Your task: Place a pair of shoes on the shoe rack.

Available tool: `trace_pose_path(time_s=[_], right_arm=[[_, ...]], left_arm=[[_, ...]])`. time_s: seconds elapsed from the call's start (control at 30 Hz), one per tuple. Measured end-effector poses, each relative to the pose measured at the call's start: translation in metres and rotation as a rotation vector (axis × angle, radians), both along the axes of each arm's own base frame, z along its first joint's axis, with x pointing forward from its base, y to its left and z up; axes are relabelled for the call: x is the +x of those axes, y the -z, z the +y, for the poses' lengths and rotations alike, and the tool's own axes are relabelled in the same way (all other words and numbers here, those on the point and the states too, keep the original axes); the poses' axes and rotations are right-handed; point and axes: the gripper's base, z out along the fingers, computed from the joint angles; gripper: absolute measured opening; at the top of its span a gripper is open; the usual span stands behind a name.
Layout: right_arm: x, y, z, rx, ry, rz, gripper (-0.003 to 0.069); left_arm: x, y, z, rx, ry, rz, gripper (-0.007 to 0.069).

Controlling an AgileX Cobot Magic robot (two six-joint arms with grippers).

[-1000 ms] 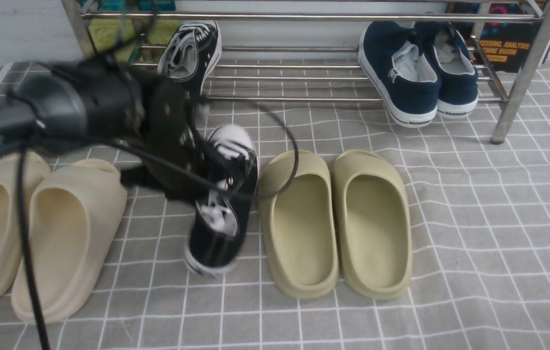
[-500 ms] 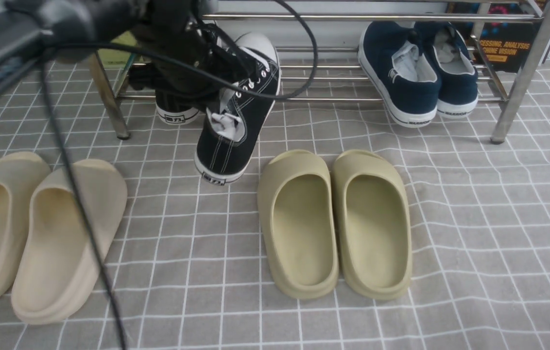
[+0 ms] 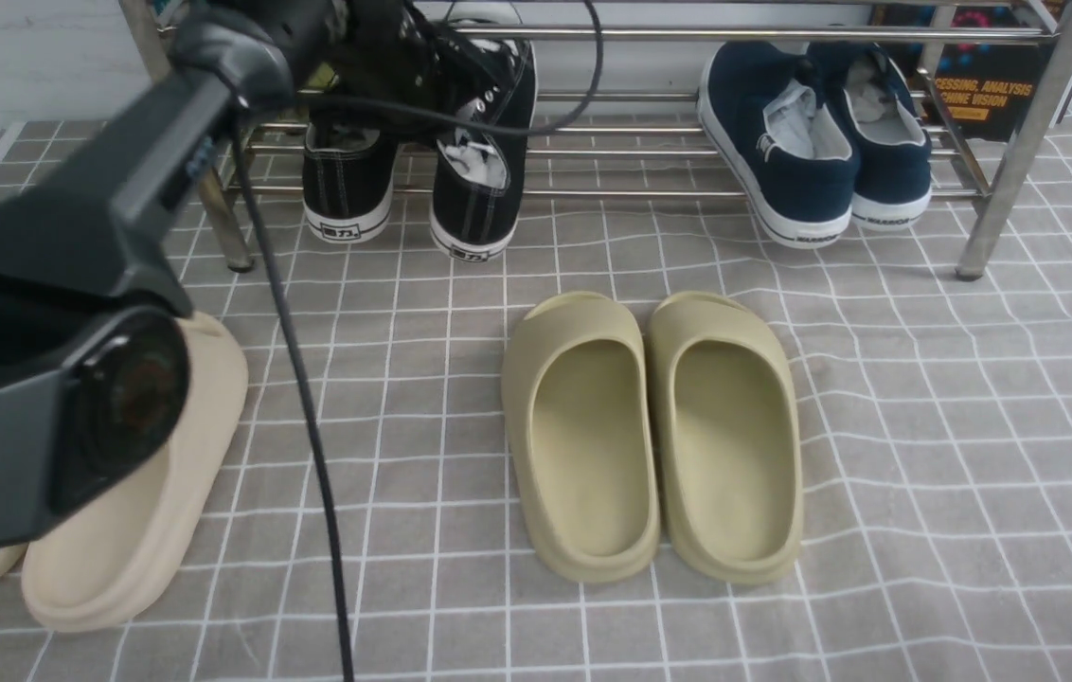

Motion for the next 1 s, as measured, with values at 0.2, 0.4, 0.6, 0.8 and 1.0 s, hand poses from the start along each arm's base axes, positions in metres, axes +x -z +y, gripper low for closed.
trace_pose_path(time_s=[0.2, 0.4, 0.6, 0.8, 1.0], right_arm=[[0.000, 0.000, 0.000, 0.000, 0.000, 0.000, 0.0239], [0.000, 0.000, 0.000, 0.000, 0.000, 0.000, 0.0239], [0.000, 0.000, 0.000, 0.000, 0.000, 0.000, 0.0239], [0.000, 0.000, 0.000, 0.000, 0.000, 0.000, 0.0239], [0.000, 0.000, 0.000, 0.000, 0.000, 0.000, 0.0239]], left_arm=[[0.007, 0.006, 0.004, 0.006, -0.012, -0.029, 0.0018], [0.005, -0.004, 0.003, -0.007, -0.011, -0.053, 0.0282], [-0.030, -0.061, 0.010, 0.071, 0.060, -0.006, 0.0384], [-0.121, -0.189, 0.034, 0.172, 0.184, -0.142, 0.0129], [-0.231, -0.286, 0.070, 0.169, 0.177, -0.372, -0.0013]])
